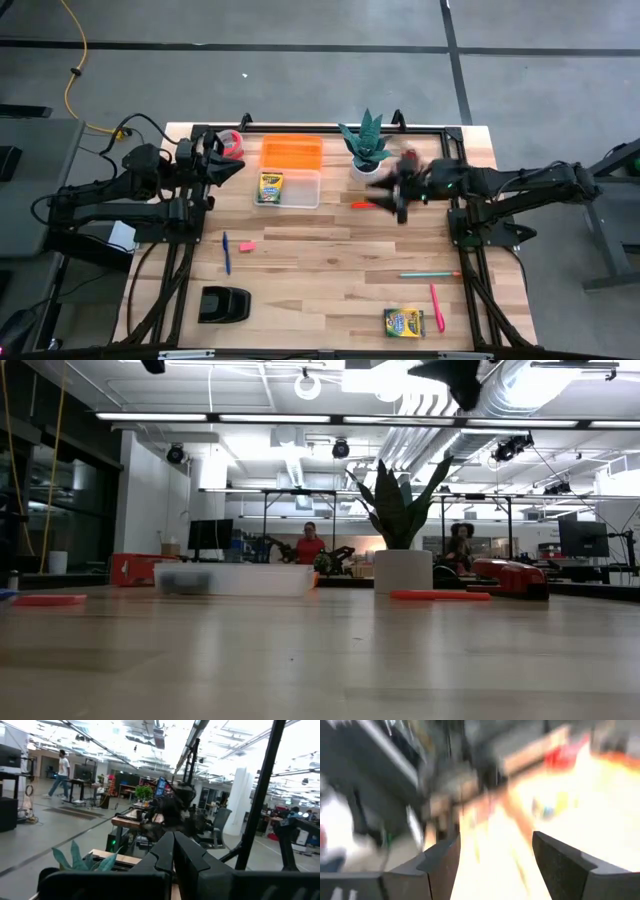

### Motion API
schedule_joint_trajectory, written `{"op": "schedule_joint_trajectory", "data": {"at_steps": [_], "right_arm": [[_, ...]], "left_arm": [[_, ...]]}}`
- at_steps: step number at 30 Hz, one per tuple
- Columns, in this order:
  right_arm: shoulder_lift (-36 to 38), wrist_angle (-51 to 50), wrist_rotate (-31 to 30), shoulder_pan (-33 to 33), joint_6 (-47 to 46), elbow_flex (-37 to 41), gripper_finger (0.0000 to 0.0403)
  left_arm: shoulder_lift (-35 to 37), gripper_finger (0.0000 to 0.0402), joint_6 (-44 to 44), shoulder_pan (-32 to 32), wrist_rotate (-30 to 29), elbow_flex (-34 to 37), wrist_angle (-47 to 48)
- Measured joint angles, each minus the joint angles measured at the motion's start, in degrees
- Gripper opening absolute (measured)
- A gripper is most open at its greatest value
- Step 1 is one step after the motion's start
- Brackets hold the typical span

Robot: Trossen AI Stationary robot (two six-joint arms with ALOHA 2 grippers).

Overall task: Pack school essentials
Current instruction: Put the yellow crayon box into the orange supply box

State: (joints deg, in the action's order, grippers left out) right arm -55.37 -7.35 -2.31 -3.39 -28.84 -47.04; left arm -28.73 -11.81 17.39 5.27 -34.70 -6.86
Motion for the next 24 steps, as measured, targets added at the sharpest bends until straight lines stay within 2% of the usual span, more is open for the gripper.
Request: {"op": "schedule_joint_trajectory", "data": {"at_steps": [3,7,10,15,22,24], "right_arm": [[-3.04,-16.3,2.94,-5.42,-3.99,-4.08,0.024],[-8.01,-25.8,9.98,-13.71,-10.63,-5.38,0.024],[-11.68,-26.52,14.19,-20.53,-15.23,-4.25,0.024],[-18.86,-24.45,14.47,-30.1,-17.28,-3.09,0.024],[-30.19,-16.31,15.77,-36.41,-20.65,-2.7,0.024],[-33.05,-16.71,15.82,-37.4,-21.43,-2.69,0.024]], "left_arm": [[0.0,0.0,0.01,0.0,-0.67,0.0,0.16],[-0.01,0.0,-0.05,0.0,-0.76,0.0,0.21],[-0.04,0.0,-0.17,0.0,-0.76,0.0,0.48],[-0.04,0.0,-0.17,0.0,-0.88,0.0,1.21],[-0.15,0.0,-1.55,-0.01,-1.46,0.0,1.51],[-0.15,0.0,-1.53,-0.02,-1.46,0.0,1.5]]}}
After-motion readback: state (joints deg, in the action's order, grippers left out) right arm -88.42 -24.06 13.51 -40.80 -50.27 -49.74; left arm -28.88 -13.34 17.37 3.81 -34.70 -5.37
